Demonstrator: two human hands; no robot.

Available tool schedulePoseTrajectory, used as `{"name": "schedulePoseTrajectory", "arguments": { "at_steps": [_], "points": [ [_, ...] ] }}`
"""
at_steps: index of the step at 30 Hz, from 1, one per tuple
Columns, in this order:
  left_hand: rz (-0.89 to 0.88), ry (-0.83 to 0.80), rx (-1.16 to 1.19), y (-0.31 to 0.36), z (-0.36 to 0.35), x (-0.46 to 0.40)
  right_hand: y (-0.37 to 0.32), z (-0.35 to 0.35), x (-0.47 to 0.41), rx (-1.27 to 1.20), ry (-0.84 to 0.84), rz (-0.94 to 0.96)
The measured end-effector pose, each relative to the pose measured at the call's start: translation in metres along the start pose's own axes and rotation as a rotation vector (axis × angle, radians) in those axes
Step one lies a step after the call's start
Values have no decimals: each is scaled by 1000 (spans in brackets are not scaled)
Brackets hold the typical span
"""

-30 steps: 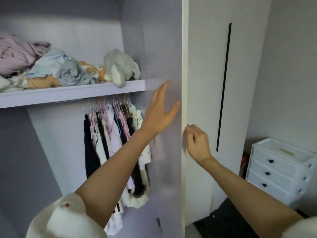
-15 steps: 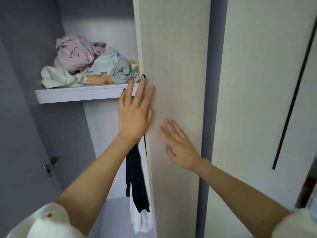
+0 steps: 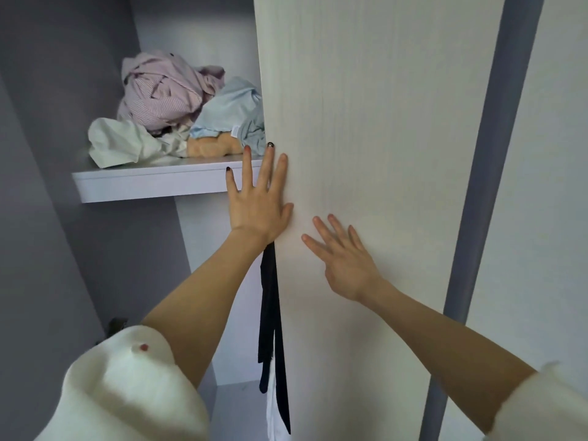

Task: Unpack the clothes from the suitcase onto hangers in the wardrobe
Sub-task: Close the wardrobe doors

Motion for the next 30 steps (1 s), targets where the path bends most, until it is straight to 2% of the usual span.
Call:
{"name": "schedulePoseTrajectory", "arguments": {
  "at_steps": [8,11,16,20,25,30],
  "points": [
    [-10,7,42,1,-24,-17,7,-13,-15,-5,45,-1],
    [-9,-8,60,2,-20,-16,4,-10,-14,-21,14,-18],
    [-10,-43,120,0,-4,7,-7,4,-1,-163,-30,-71],
    [66,-104,146,-20,12,67,-38,4,31,-276,-81,-75],
    [182,-200,121,-61,42,164,-103,6,82,-453,-193,13],
    [361,-229,86,-124,89,266,-201,11,119,-693,-298,109]
  ]
}}
Point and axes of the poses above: each hand's wrist, its own x-axis away from the middle knuckle, its own z-axis out of the back of the hand, y = z × x, the point moved 8 cm from there along -x, towards the middle knuckle, and after that the axes turned 7 degrees about -x, right-handed, at the moved point
